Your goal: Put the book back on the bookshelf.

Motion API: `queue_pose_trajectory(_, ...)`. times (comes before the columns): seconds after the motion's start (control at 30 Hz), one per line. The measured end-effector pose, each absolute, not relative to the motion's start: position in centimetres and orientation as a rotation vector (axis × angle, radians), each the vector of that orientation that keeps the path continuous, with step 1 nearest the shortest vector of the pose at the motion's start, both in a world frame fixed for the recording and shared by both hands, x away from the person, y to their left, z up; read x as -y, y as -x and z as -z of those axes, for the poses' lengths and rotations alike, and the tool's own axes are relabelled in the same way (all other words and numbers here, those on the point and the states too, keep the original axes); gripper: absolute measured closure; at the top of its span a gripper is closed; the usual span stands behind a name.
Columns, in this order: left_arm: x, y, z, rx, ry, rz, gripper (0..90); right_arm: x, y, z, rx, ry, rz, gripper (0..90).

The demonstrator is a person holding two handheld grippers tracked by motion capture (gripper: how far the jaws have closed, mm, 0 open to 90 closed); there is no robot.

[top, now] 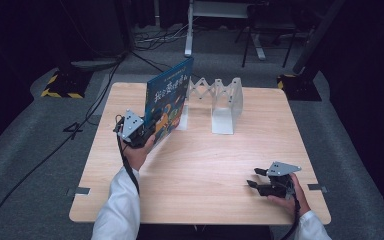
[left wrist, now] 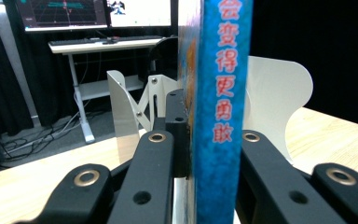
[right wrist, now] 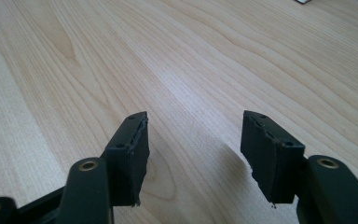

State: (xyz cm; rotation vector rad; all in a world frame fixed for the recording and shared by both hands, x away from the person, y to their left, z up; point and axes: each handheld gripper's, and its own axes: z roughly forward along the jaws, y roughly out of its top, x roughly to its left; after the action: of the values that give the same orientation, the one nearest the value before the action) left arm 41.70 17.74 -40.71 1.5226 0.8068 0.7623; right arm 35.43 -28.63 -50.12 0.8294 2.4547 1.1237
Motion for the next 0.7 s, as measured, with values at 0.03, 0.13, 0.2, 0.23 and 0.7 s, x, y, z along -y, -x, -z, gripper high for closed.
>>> queue_pose_trajectory(0.03,-17.7,-41.7,40.7,-0.809,-1.526,-0.761,82.6,28.6,-35.4,50.1,-2.455,-0.829,-1.124,42.6)
queue_pose_trajectory(0.13,-17.6,-41.8,40.8,-0.812,-1.557,-0.763,82.6,28.6,-35.5,50.1,-2.459,-0.829,-1.117,42.6)
queue_pose_trajectory(0.2,-17.6,-41.8,40.9,-0.816,-1.559,-0.756,82.7,28.6,-35.5,50.1,-2.46,-0.83,-1.115,42.6)
queue_pose_trajectory(0.23,-17.5,-41.9,40.9,-0.816,-1.561,-0.757,82.7,28.6,-35.5,50.1,-2.46,-0.831,-1.115,42.6)
queue_pose_trajectory(0.7,-16.4,-43.7,42.2,-0.897,-1.561,-0.727,82.6,28.5,-35.6,50.2,-2.471,-0.834,-1.108,42.5)
